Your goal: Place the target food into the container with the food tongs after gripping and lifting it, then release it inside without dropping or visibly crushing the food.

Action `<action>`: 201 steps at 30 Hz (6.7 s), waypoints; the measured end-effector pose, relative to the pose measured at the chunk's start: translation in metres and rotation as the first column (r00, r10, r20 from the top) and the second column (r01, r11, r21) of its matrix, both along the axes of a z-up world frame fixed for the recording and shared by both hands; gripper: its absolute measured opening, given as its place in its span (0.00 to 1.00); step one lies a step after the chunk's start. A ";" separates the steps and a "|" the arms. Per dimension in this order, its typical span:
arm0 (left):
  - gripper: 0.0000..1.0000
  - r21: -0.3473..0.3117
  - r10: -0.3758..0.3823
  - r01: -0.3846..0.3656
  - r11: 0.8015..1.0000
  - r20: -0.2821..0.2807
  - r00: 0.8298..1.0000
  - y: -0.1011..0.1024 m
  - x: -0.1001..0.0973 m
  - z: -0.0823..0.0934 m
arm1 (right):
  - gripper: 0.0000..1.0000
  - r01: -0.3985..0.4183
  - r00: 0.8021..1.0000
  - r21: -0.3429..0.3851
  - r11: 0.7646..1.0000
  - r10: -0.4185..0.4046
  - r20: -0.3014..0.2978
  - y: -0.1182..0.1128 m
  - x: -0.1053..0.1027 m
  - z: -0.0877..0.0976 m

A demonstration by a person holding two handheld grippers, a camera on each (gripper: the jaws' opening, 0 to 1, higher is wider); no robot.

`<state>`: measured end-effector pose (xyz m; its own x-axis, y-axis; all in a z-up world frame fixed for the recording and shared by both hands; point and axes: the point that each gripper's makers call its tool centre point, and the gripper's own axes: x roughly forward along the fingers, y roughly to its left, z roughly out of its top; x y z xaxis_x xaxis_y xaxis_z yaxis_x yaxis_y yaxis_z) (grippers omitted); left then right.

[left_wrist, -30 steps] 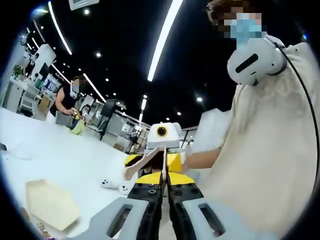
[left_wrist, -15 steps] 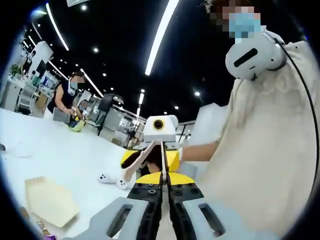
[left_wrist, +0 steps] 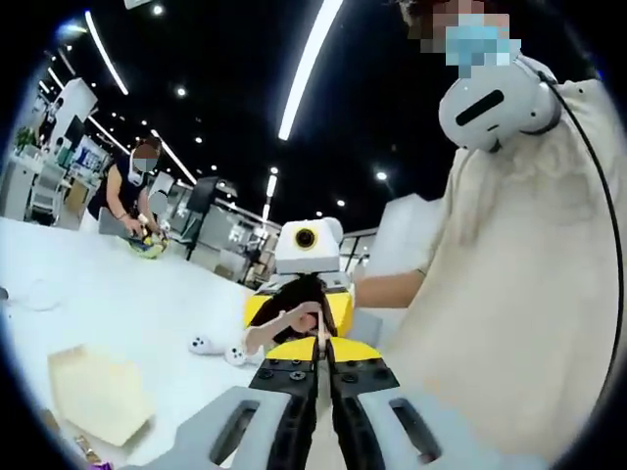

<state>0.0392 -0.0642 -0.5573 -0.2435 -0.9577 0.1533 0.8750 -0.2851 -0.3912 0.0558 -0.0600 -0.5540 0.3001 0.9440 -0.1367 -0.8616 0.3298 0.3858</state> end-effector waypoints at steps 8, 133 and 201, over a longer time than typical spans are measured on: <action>0.01 0.099 -0.028 0.021 0.995 0.068 0.997 -0.003 -0.008 -0.012 | 0.30 -0.022 1.000 -0.053 0.998 0.022 0.000 0.003 -0.005 -0.012; 0.00 0.002 0.003 -0.003 1.000 0.040 0.999 0.009 0.008 0.011 | 0.29 -0.022 0.999 0.011 1.000 0.022 -0.023 0.006 0.014 0.003; 0.00 -0.070 0.021 -0.024 0.997 -0.040 0.999 0.004 0.008 0.015 | 0.31 0.010 1.000 0.023 1.000 -0.009 -0.026 -0.001 0.013 0.003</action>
<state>0.0475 -0.0601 -0.5419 -0.2144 -0.9494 0.2297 0.8658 -0.2935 -0.4052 0.0690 -0.0607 -0.5511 0.3056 0.9441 -0.1233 -0.8480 0.3288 0.4157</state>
